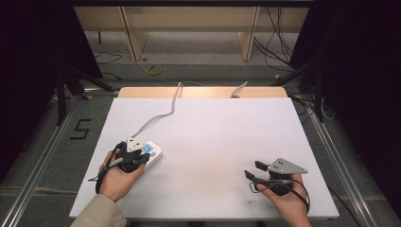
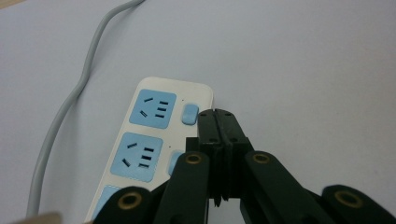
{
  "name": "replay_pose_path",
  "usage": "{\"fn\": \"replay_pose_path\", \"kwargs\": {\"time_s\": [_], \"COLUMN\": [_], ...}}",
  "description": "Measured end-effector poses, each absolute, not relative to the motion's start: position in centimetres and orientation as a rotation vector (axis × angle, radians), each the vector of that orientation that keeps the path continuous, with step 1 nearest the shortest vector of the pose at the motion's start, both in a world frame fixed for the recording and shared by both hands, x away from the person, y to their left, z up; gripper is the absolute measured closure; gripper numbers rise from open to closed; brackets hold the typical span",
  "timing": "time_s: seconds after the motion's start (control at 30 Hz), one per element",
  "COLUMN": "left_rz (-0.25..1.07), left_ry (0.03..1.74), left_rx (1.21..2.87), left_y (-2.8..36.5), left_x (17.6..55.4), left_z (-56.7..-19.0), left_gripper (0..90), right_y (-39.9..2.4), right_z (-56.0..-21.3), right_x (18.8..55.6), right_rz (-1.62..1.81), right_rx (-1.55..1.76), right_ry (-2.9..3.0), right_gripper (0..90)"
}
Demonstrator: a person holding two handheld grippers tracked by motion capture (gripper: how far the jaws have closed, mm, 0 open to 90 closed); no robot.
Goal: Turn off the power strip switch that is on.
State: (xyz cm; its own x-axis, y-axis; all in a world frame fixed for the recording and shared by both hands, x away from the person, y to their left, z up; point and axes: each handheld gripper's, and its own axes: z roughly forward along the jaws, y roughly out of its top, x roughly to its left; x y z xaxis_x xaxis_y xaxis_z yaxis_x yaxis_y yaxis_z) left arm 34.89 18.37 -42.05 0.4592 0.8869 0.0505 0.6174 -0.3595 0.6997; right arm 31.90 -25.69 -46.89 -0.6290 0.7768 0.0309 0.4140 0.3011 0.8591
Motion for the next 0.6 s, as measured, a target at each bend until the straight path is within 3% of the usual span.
{"fn": "replay_pose_path", "kwargs": {"time_s": [0.6], "left_rz": [0.557], "left_ry": [1.28], "left_rx": [2.098], "left_y": [19.17], "left_x": [35.08], "left_z": [-42.07], "left_gripper": [89.5], "right_y": [-25.56], "right_z": [-46.66], "right_x": [31.78], "right_rz": [1.251], "right_rx": [1.057], "right_ry": [2.182], "right_gripper": [44.8]}}
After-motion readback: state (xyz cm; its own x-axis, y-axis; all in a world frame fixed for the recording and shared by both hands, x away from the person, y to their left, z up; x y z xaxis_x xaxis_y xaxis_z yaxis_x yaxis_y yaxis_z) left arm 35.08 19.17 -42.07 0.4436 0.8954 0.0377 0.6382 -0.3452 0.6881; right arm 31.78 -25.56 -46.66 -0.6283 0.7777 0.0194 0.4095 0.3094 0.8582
